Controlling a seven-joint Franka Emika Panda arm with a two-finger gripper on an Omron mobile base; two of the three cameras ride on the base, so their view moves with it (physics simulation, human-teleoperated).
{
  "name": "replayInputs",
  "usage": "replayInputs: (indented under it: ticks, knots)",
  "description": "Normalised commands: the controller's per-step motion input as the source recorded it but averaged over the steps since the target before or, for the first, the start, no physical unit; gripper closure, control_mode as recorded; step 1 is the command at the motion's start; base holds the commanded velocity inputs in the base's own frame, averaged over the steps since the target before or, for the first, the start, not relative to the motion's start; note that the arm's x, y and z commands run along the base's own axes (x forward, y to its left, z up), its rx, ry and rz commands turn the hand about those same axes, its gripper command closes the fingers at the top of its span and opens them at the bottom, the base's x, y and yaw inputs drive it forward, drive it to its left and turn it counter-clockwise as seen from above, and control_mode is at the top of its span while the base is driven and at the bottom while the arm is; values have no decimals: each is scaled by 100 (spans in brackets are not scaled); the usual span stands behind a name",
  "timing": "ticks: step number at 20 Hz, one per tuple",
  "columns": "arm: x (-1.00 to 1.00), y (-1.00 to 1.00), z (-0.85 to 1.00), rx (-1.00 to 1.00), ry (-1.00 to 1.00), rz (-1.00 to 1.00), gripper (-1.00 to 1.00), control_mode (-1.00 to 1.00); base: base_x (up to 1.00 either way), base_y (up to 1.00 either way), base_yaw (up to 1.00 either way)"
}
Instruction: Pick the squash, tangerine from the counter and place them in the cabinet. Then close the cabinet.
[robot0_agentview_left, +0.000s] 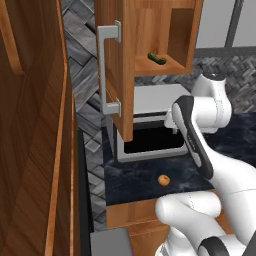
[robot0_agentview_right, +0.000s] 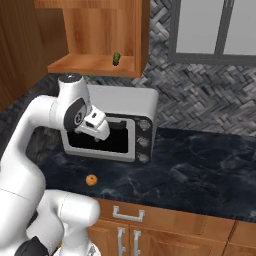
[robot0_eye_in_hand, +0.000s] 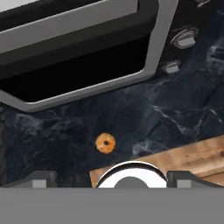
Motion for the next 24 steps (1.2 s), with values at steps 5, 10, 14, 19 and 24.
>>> replayInputs:
  ticks: [5,10,14,19,24]
  knots:
    - [-4,5,-75,11,36,-5,-100,-100,0,0,0]
    - [0,18,-62,2,14,-2,-100,-100,0,0,0]
    - [4,23,-48,0,2,0,-100,-100,0,0,0]
    - [11,9,-37,0,0,0,-100,-100,0,0,0]
    - [15,0,-53,-2,-2,0,-100,-100,0,0,0]
